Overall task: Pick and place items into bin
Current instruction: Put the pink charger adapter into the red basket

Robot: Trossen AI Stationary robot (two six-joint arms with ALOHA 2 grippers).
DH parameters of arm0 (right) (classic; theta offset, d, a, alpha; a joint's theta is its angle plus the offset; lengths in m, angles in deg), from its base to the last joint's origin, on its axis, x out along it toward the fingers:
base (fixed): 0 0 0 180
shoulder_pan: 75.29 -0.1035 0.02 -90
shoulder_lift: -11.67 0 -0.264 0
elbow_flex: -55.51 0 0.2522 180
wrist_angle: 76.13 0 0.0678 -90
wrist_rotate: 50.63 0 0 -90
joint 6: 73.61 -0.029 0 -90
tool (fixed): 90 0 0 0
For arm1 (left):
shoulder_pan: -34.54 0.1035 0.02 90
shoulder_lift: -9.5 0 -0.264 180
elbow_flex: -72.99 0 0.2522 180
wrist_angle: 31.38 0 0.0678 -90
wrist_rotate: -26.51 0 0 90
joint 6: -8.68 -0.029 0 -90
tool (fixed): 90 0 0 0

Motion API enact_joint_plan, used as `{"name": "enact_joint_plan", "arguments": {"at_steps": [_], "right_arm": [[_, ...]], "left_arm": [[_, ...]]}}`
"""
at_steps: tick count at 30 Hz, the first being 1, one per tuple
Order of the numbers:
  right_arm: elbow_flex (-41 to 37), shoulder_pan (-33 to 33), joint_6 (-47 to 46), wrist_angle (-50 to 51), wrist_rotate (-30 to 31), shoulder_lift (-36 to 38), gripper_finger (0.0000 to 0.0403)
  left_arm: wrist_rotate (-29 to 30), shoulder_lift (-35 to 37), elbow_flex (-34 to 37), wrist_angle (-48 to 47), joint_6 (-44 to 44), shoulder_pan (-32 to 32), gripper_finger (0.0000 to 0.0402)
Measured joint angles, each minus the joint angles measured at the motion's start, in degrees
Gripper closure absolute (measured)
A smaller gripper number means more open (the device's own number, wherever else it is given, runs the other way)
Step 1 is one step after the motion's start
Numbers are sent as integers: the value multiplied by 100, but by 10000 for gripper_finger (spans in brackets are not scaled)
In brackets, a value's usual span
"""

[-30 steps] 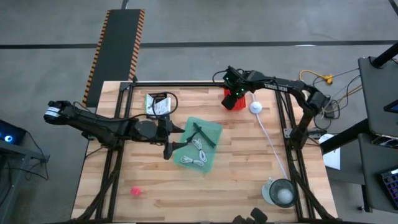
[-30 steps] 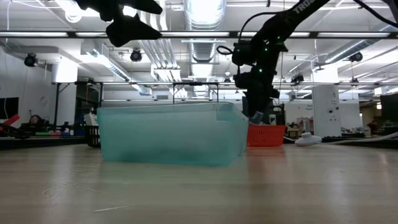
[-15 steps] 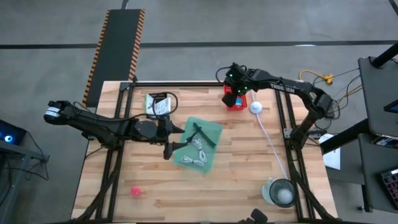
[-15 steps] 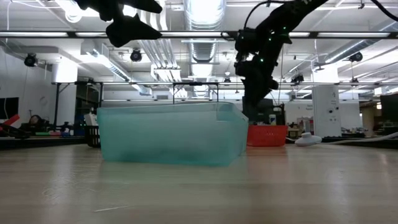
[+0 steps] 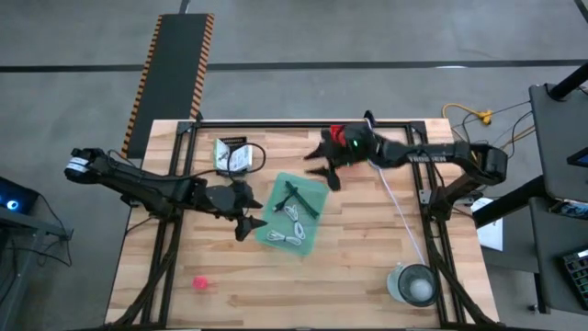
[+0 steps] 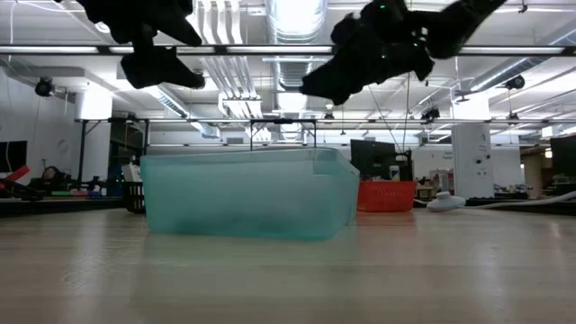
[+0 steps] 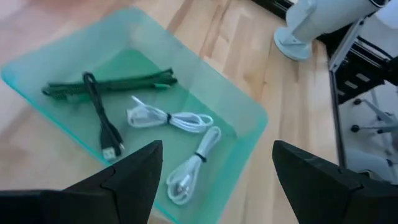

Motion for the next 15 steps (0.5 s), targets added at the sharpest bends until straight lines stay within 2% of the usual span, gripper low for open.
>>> {"name": "enact_joint_plan", "arguments": {"at_steps": [3, 6, 10, 15], "right_arm": [[-673, -324, 5, -1458, -347, -23, 209], [-1187, -603, 3, -2423, -355, -78, 209], [-1601, -890, -10, -3060, -354, -167, 209], [-1744, -1078, 16, -3200, -351, -264, 209]], "left_arm": [[-75, 20, 0, -80, 217, -94, 116], [-326, 35, -49, -422, 668, -156, 116], [-949, 39, -165, -1056, 1658, -311, 116], [-2106, -42, -236, -1691, 3120, -733, 116]]}}
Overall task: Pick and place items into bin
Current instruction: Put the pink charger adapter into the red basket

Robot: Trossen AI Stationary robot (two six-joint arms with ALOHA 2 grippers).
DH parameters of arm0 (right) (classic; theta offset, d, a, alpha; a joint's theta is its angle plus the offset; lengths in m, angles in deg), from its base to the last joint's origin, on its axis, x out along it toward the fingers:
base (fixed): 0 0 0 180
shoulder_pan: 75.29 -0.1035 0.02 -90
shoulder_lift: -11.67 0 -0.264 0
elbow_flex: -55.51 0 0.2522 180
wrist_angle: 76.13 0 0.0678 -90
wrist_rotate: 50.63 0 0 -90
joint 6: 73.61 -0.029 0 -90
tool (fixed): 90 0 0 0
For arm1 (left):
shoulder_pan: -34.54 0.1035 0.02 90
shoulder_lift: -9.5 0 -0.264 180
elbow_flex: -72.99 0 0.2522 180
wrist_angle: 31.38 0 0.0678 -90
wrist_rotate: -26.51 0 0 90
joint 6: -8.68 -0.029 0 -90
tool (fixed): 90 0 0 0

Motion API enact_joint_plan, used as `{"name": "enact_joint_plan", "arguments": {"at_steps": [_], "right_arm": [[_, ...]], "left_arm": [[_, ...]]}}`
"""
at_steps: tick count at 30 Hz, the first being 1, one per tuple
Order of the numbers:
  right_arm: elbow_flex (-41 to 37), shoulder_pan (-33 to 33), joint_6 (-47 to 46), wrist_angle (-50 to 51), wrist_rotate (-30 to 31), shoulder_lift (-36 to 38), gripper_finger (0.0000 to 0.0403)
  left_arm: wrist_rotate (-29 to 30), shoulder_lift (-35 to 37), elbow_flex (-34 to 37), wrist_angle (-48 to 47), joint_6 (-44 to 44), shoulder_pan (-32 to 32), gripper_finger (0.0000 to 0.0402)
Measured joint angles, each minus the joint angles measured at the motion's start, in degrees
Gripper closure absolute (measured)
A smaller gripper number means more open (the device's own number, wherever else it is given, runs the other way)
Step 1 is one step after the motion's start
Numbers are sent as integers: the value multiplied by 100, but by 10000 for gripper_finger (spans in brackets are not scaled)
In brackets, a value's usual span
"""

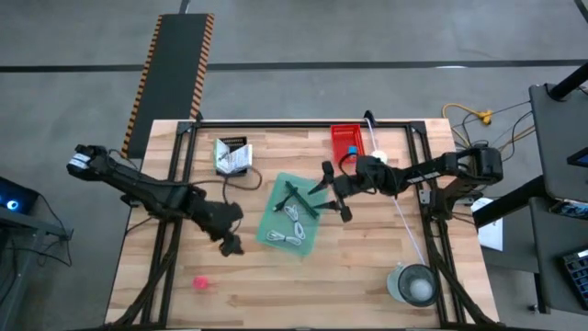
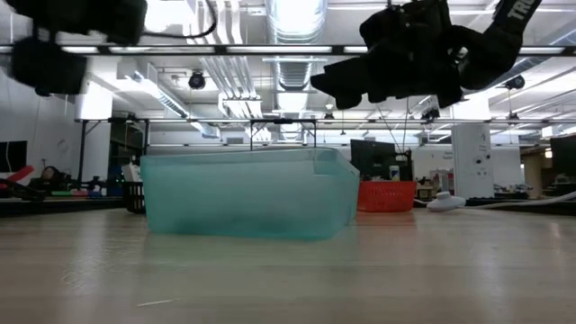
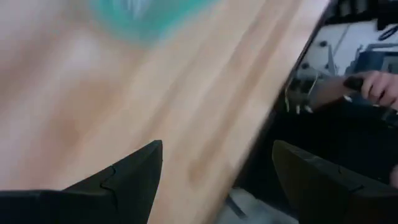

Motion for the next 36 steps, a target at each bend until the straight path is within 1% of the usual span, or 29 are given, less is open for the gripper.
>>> {"name": "enact_joint_plan", "arguments": {"at_steps": [2, 4, 9, 14, 17, 19, 21, 28, 31, 36], "right_arm": [[-23, -32, 24, -11, -2, -40, 209], [-25, -41, 134, 7, 0, -49, 209], [44, -41, 273, -6, 0, -49, 209], [126, -41, 483, -6, 2, -49, 209], [146, -41, 670, -5, 0, -49, 209], [147, -41, 777, -6, 0, -49, 209], [147, -41, 892, -8, 2, -49, 209], [147, -41, 1049, -42, 1, -49, 209], [147, -41, 1047, -101, 1, -49, 209], [147, -41, 1049, -124, 0, -45, 209]], "left_arm": [[-382, -28, 12, -140, 987, -207, 116], [-566, -24, 51, -208, 2018, -456, 116], [-510, -32, 57, -431, 4211, -1120, 116], [-422, -321, 57, -466, 5773, -1798, 116], [-530, -627, 47, -441, 6409, -2141, 116], [-581, -862, -11, -435, 6648, -2320, 116], [-581, -1076, -45, -427, 6700, -2448, 116], [-593, -1820, -52, -384, 6568, -2558, 116], [-644, -1998, -83, -379, 6478, -2562, 116], [-721, -2080, -63, -387, 6488, -2564, 116]]}}
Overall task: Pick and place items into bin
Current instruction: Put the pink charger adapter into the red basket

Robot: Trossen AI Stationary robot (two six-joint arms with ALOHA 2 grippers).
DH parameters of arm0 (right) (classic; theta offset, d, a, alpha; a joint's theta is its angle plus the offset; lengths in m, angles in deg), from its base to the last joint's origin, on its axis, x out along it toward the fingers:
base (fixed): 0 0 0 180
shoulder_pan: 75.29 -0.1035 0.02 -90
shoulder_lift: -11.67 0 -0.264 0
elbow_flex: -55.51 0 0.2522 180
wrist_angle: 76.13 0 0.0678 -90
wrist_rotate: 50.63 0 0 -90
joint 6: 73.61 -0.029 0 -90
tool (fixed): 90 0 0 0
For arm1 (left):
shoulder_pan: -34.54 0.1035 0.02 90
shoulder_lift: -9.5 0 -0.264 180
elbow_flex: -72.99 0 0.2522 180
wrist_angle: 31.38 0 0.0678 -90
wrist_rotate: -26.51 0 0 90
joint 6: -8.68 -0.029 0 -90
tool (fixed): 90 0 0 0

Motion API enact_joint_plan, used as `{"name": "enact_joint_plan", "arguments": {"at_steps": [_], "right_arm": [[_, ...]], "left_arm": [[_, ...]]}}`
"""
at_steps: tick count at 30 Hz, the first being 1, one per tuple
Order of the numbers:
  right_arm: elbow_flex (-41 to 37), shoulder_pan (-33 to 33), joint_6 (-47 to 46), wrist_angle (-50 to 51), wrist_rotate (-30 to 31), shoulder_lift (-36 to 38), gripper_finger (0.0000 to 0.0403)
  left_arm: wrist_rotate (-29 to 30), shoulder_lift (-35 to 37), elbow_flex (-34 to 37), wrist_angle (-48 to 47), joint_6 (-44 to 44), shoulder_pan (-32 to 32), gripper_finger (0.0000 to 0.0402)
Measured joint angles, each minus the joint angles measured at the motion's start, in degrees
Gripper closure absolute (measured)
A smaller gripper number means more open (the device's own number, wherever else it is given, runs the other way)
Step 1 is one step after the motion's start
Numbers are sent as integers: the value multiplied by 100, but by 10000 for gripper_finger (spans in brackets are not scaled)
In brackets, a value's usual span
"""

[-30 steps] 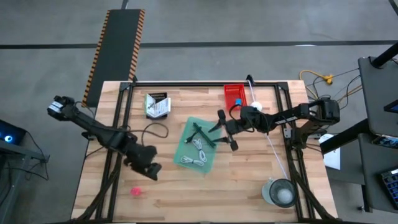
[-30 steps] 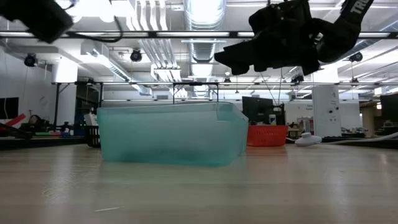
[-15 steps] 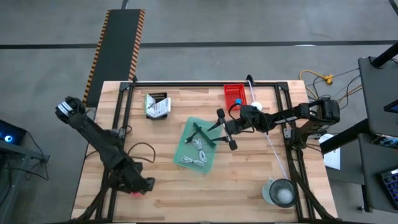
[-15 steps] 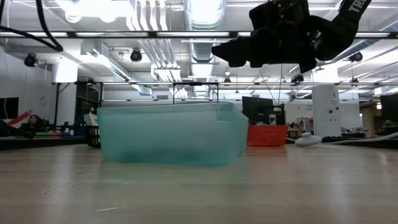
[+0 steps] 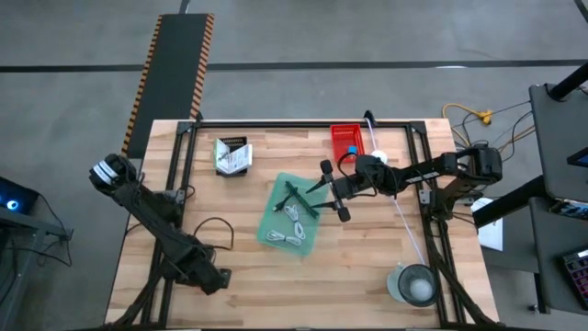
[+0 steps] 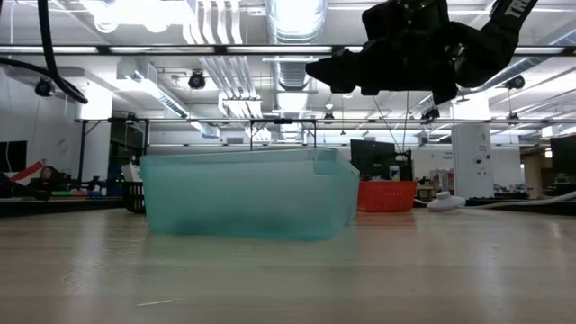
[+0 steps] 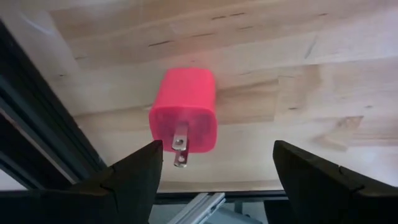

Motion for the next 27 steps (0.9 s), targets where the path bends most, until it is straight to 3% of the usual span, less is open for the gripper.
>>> {"name": "enact_joint_plan", "arguments": {"at_steps": [12, 27], "right_arm": [[0, 0, -1, -2, 0, 0, 209], [0, 0, -2, -2, 0, 0, 209]], "left_arm": [[21, 2, 161, -355, 10, -5, 116], [-157, -107, 336, 97, -478, -82, 125]]}}
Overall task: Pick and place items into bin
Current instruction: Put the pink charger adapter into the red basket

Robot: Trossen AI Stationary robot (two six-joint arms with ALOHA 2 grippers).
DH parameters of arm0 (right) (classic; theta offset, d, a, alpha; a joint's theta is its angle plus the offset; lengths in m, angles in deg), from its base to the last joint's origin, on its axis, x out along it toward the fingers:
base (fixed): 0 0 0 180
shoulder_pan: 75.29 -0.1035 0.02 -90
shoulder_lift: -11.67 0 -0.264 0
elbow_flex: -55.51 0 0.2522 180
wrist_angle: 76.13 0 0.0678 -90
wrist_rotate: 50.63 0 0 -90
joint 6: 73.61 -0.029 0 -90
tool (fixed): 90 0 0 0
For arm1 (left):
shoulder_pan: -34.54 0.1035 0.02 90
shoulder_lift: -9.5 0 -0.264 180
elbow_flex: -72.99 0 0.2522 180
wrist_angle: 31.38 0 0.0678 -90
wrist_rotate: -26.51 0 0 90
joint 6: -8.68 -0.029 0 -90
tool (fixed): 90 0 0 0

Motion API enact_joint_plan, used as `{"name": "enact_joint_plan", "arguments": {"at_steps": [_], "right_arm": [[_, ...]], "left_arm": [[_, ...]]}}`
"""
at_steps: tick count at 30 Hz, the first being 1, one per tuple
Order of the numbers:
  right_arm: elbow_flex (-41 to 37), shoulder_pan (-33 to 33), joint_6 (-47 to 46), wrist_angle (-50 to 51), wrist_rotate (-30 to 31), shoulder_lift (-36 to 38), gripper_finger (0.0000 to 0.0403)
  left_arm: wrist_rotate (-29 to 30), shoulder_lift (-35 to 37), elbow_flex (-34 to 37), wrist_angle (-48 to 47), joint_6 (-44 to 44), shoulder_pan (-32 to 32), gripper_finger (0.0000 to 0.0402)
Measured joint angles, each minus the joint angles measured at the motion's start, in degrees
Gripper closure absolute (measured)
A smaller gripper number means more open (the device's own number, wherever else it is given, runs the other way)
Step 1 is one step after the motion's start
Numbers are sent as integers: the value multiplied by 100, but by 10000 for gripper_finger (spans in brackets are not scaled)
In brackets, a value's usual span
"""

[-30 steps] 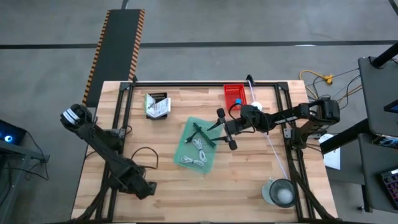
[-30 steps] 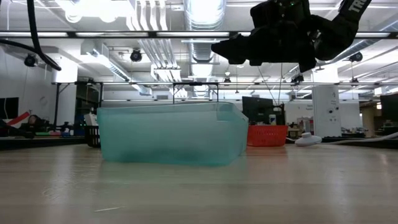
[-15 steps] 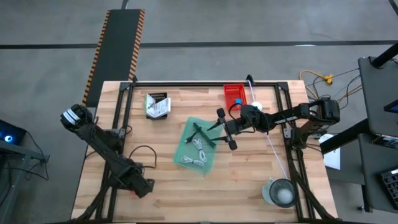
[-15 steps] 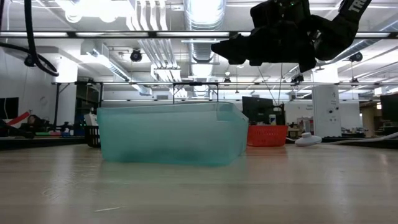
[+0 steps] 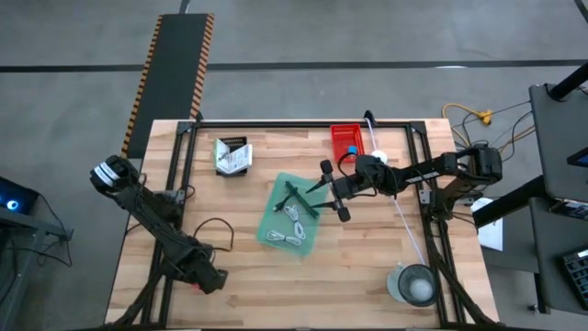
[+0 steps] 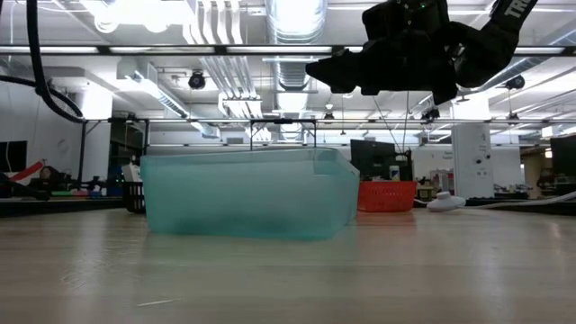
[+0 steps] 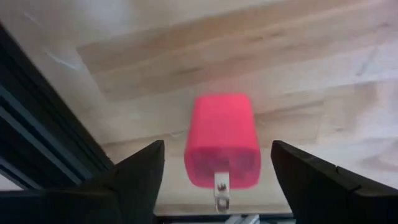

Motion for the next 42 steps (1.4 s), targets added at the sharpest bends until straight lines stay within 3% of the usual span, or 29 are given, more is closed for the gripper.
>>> {"name": "enact_joint_plan", "arguments": {"at_steps": [3, 7, 9, 12, 16, 20, 24, 28, 33, 37, 40, 42], "right_arm": [[0, 0, -1, 1, 0, 0, 209], [0, 0, -3, 2, 0, 0, 209], [0, 0, -3, 2, 0, 0, 209], [0, 0, -19, 2, 0, 0, 209], [0, 1, -19, 1, 0, 0, 209], [0, 0, -21, 4, 0, 1, 209], [0, 0, -60, 4, -2, 2, 209], [0, -55, -26, -6, -30, 2, 209], [37, -414, 1009, 0, -68, 2, 209], [88, -876, 2858, -5, 37, -22, 209], [93, -1221, 3898, -10, 482, -90, 209], [139, -1413, 4119, 8, 1046, -130, 209]], "left_arm": [[4, -11, 99, 4, -24, 9, 152], [1, -10, 192, 121, -479, 7, 217], [-36, -9, 229, 382, -1202, 7, 257], [238, -7, 227, 1039, -2234, 0, 264], [1360, 208, 199, 1648, -3474, 5, 264], [2883, 631, 214, 1970, -4776, 2, 264], [4784, 1091, 237, 2600, -7038, 11, 264], [5833, 1415, 313, 2975, -8883, 143, 264], [6034, 1740, 518, 3002, -9502, 658, 264], [5918, 1991, 831, 3254, -9680, 1126, 264], [5522, 2038, 1058, 3665, -9923, 1443, 264], [5239, 2033, 1190, 4190, -10278, 1604, 264]]}}
